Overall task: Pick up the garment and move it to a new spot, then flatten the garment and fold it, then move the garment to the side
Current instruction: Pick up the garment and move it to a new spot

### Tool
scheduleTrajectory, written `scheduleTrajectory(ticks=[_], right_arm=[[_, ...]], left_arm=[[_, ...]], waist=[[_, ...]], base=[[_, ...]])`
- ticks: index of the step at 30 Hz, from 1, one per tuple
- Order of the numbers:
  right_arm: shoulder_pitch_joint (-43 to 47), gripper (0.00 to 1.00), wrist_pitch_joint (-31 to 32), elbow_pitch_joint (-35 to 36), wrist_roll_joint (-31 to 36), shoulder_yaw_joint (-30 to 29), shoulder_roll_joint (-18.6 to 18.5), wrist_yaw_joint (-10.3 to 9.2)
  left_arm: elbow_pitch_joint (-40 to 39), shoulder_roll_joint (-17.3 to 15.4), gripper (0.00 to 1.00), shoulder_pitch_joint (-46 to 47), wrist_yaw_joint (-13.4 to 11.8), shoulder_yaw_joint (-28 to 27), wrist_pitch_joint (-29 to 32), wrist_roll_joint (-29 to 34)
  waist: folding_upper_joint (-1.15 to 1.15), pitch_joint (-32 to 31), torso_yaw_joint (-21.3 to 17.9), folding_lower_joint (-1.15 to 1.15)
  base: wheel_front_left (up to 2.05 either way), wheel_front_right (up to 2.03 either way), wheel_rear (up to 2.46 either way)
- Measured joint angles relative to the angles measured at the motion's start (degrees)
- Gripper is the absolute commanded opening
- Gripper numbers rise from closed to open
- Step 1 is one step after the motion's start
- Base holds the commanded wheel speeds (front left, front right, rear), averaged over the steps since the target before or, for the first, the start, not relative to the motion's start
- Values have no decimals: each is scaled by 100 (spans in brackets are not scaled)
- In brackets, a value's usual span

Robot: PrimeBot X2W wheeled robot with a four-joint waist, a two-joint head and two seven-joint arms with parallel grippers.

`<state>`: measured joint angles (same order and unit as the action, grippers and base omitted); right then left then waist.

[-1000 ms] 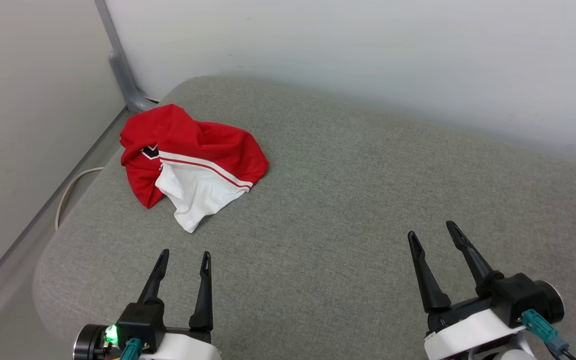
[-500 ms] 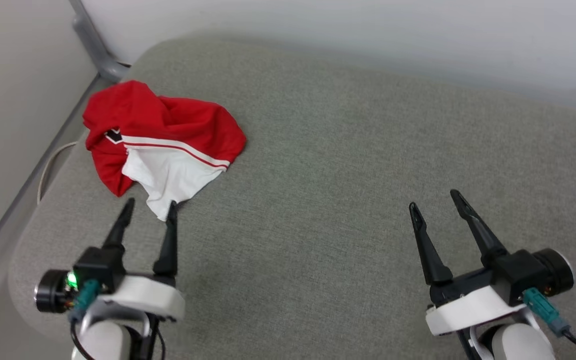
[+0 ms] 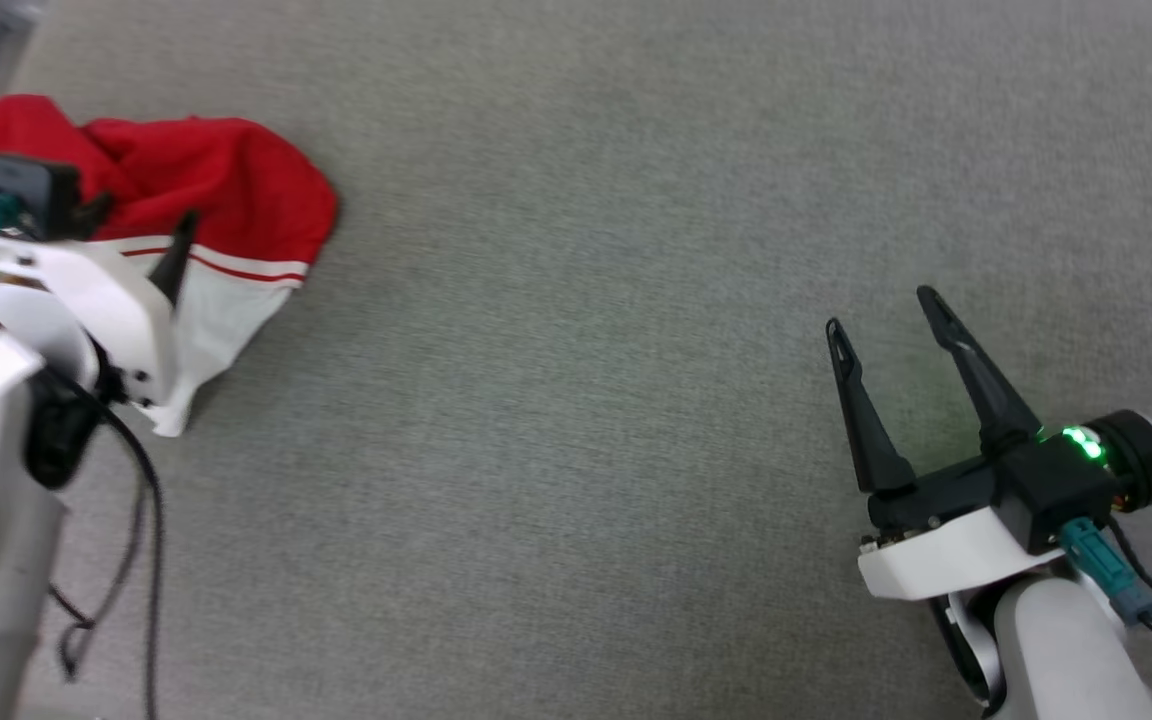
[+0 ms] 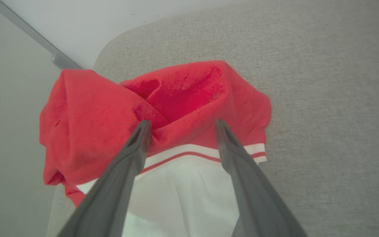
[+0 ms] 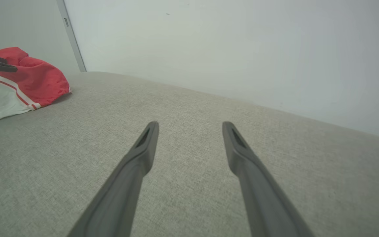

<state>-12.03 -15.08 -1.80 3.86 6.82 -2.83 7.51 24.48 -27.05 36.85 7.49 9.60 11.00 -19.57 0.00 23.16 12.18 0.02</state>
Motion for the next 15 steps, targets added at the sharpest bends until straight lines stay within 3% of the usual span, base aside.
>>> scheduleTrajectory(ticks=[7,12,15], right_arm=[[-128,100,0,123,23,-32,-2,0],[-216,100,0,171,42,-41,-3,0],[-233,100,0,186,69,-57,-3,0]], left_arm=[[313,-1003,100,609,1,759,1328,-1160],[560,-1377,100,817,1,1054,1652,-1527],[786,-1414,100,942,0,1214,1708,-1720]], waist=[[0,502,-358,0],[0,780,-528,0],[0,911,-611,-1]], base=[[0,0,0],[0,0,0],[0,0,0]])
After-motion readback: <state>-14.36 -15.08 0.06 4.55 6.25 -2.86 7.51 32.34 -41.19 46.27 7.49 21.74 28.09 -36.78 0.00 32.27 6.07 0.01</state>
